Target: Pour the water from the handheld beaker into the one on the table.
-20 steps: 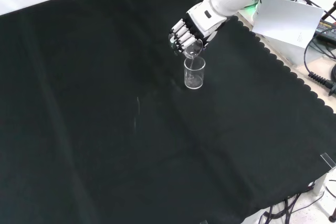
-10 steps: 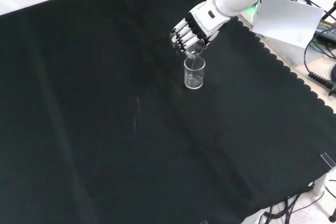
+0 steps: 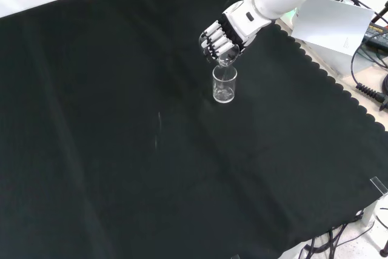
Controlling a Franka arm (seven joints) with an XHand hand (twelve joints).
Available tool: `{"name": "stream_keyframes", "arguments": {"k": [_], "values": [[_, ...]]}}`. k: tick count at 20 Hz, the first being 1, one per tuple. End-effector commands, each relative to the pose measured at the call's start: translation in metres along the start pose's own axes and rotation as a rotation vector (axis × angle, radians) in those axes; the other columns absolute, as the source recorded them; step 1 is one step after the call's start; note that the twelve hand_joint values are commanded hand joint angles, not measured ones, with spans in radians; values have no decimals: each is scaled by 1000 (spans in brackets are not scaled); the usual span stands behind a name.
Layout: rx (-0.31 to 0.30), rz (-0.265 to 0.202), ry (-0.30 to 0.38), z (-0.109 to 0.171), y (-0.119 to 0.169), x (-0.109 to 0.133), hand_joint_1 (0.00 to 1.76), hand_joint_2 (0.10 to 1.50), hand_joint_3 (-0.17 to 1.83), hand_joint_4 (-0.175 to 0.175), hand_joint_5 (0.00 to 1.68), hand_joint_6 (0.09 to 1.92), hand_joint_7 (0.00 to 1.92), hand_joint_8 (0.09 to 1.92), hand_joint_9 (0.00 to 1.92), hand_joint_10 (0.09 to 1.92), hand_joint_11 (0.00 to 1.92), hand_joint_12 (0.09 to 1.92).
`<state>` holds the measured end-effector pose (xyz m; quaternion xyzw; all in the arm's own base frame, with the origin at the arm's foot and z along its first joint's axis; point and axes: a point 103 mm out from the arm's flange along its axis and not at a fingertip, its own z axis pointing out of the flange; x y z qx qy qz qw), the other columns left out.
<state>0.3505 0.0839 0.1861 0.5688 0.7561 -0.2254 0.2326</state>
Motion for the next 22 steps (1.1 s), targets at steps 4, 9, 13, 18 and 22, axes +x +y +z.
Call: {"name": "stream_keyframes", "arguments": {"k": [4, 9, 13, 18, 22], "values": [[0, -7, -26, -2, 1, 1, 1315, 1025, -175, -116, 1297, 416, 1616, 87, 1430, 779, 1254, 903], [3, -7, -34, -1, 2, 1, 1314, 1025, -175, -116, 1295, 418, 1616, 87, 1430, 778, 1254, 902], [-1, -7, -43, -3, 2, 2, 1315, 1025, -175, -116, 1295, 420, 1615, 87, 1430, 778, 1254, 902], [-3, 3, -63, -4, 3, 2, 1314, 1025, -175, -116, 1294, 421, 1614, 87, 1429, 777, 1254, 901], [-9, 1, -86, -4, 2, 2, 1315, 1025, -175, -116, 1293, 423, 1613, 87, 1429, 777, 1254, 900]]}}
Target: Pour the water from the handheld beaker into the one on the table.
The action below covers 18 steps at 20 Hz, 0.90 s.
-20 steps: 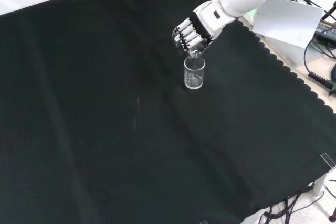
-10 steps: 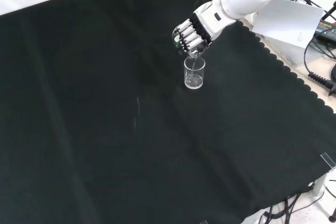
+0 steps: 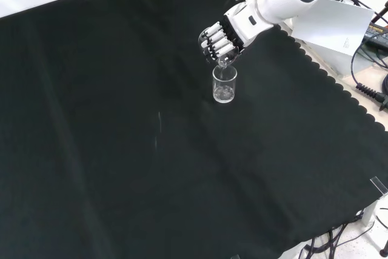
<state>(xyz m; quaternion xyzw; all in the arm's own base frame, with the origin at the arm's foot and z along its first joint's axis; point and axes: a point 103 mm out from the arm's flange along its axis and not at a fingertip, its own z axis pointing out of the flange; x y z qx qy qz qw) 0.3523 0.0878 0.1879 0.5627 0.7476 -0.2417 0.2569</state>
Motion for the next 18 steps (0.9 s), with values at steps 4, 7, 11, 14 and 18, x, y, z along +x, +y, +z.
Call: {"name": "stream_keyframes", "arguments": {"k": [4, 7, 11, 14, 18], "values": [[-15, -5, -45, 0, -2, 2, 1314, 1026, -175, -116, 1293, 424, 1612, 87, 1429, 776, 1255, 900], [-15, -8, -51, -1, -3, 4, 1315, 1026, -175, -116, 1292, 424, 1612, 87, 1429, 776, 1255, 899], [-14, -9, -49, -2, -3, 6, 1314, 1026, -175, -117, 1292, 425, 1611, 87, 1428, 776, 1255, 899], [-11, -6, -52, -1, -2, 6, 1314, 1026, -175, -117, 1292, 426, 1611, 87, 1428, 776, 1255, 899], [-8, -1, -54, -2, -1, 6, 1315, 1026, -175, -117, 1291, 426, 1610, 87, 1428, 775, 1255, 899]]}}
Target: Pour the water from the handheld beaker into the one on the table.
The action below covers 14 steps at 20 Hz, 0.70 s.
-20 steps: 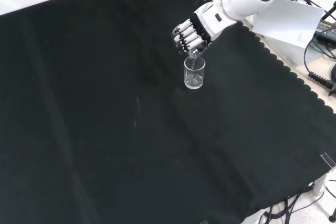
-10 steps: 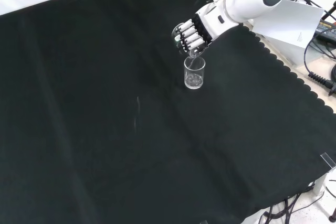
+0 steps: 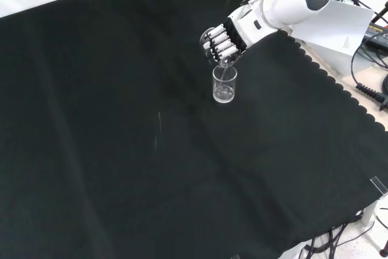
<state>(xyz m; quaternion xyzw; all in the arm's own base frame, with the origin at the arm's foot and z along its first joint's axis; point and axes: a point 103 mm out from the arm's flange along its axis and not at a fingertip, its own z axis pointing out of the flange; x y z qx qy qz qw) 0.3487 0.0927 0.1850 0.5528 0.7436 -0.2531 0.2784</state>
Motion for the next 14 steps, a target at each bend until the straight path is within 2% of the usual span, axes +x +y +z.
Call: {"name": "stream_keyframes", "arguments": {"k": [1, 9, 14], "values": [[1, 4, -2, -1, 1, -1, 1314, 1026, -175, -117, 1291, 427, 1610, 87, 1428, 775, 1255, 899], [1, 6, 17, -3, 2, -2, 1315, 1026, -175, -117, 1290, 428, 1608, 87, 1428, 775, 1255, 898], [-5, 6, 85, -4, 4, -8, 1315, 1026, -175, -117, 1290, 430, 1607, 87, 1428, 775, 1255, 898]]}}
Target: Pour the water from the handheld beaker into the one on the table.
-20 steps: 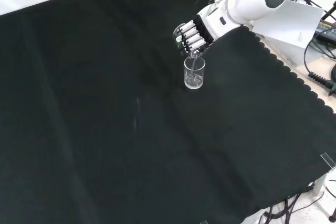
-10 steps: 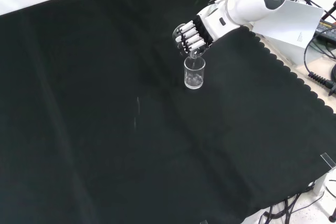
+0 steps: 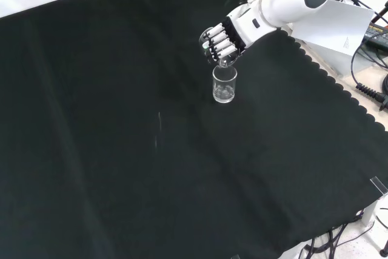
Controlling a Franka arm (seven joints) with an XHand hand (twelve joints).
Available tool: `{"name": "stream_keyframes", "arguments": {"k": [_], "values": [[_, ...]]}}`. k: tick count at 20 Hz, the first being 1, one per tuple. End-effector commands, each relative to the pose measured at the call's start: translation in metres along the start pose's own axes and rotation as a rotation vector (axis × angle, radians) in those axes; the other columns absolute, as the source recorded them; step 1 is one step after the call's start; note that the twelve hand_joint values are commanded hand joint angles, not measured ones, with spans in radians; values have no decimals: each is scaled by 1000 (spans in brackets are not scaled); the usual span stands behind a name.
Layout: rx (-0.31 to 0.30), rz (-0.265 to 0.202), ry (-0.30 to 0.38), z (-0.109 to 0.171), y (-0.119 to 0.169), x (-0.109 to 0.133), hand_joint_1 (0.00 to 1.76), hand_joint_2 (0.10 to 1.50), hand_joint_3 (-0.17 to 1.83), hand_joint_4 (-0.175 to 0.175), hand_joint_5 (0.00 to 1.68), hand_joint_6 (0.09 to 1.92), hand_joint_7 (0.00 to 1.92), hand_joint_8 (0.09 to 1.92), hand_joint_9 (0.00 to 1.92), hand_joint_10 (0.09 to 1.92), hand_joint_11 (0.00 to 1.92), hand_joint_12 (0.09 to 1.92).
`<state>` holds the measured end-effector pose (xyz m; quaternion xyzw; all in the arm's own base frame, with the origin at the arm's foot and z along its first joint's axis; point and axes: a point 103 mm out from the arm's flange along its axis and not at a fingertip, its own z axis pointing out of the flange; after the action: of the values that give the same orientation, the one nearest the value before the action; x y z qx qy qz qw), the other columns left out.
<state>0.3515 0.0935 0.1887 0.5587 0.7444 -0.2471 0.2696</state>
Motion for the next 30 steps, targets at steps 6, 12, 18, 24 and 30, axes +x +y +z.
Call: {"name": "stream_keyframes", "arguments": {"k": [6, 12, 18, 24, 30], "values": [[-5, -1, 158, 1, 5, -16, 1315, 1026, -175, -117, 1290, 430, 1605, 87, 1428, 775, 1254, 897], [-17, -7, 316, 2, 9, -33, 1314, 1026, -175, -117, 1289, 431, 1603, 87, 1429, 774, 1254, 896], [-14, 0, 542, 3, 15, -52, 1314, 1026, -175, -117, 1289, 432, 1601, 87, 1429, 774, 1254, 895], [-47, -6, 722, 3, 20, -64, 1314, 1027, -175, -118, 1288, 433, 1599, 87, 1428, 772, 1254, 893], [-54, 1, 921, 10, 29, -73, 1314, 1027, -175, -118, 1287, 435, 1597, 87, 1428, 771, 1252, 891]]}}
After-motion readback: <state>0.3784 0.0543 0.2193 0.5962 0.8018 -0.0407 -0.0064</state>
